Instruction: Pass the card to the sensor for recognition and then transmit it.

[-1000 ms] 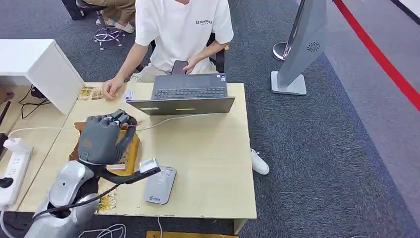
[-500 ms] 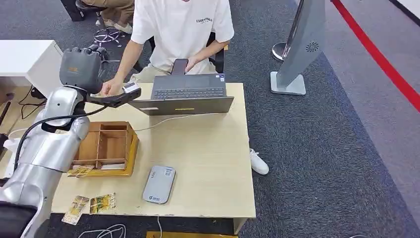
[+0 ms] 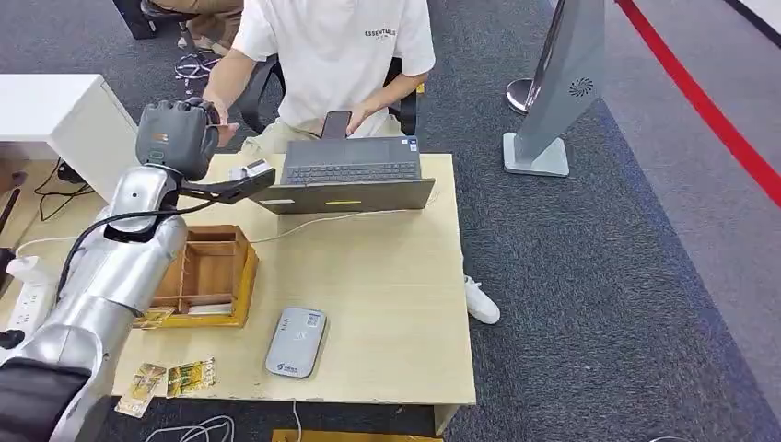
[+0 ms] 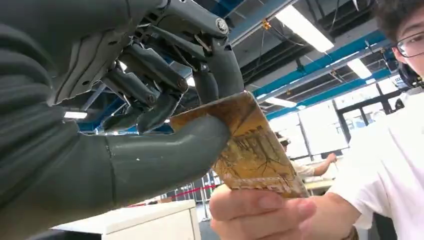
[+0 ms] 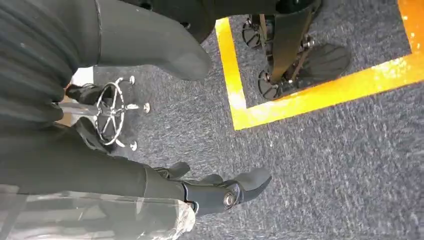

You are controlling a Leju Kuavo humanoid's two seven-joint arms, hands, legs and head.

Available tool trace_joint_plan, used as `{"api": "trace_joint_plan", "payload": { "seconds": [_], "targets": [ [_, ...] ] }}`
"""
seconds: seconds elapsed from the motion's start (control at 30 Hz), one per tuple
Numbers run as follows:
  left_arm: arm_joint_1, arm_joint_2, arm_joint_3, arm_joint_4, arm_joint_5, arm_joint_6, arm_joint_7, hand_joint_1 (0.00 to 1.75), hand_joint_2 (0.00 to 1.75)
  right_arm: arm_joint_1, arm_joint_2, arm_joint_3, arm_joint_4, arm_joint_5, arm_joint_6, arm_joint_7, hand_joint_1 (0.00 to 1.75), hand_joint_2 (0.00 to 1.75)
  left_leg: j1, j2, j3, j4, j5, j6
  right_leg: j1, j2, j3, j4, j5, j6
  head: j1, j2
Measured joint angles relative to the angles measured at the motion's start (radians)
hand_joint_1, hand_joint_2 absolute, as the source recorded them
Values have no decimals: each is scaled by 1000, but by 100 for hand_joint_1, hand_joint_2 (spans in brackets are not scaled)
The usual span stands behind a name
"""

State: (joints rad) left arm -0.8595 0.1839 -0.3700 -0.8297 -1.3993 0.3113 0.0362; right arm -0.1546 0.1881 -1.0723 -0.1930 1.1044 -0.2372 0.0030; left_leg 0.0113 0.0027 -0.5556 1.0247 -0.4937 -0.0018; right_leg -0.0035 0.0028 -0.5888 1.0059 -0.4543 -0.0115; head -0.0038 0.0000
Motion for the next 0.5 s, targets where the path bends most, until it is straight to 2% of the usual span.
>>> {"api": "trace_joint_plan", "payload": {
  "seconds": [0.13,0.37,0.5],
  "targets": [
    [0,-14,0,11,0,-18,0,0,175,0,-3,0,0,2,10,2,0,175,0,0,0,0,0,0,0,0,0,0,0,0,1,0],
    [14,-26,0,14,-13,11,3,0,175,1,-4,0,0,-1,6,3,0,175,0,0,-1,0,0,0,0,0,0,0,0,0,0,0],
    [78,-1,0,-59,-6,53,-3,0,175,7,-5,0,0,-17,-1,-7,0,175,0,1,-1,-1,0,0,0,1,0,0,0,0,1,0]
  ]
}}
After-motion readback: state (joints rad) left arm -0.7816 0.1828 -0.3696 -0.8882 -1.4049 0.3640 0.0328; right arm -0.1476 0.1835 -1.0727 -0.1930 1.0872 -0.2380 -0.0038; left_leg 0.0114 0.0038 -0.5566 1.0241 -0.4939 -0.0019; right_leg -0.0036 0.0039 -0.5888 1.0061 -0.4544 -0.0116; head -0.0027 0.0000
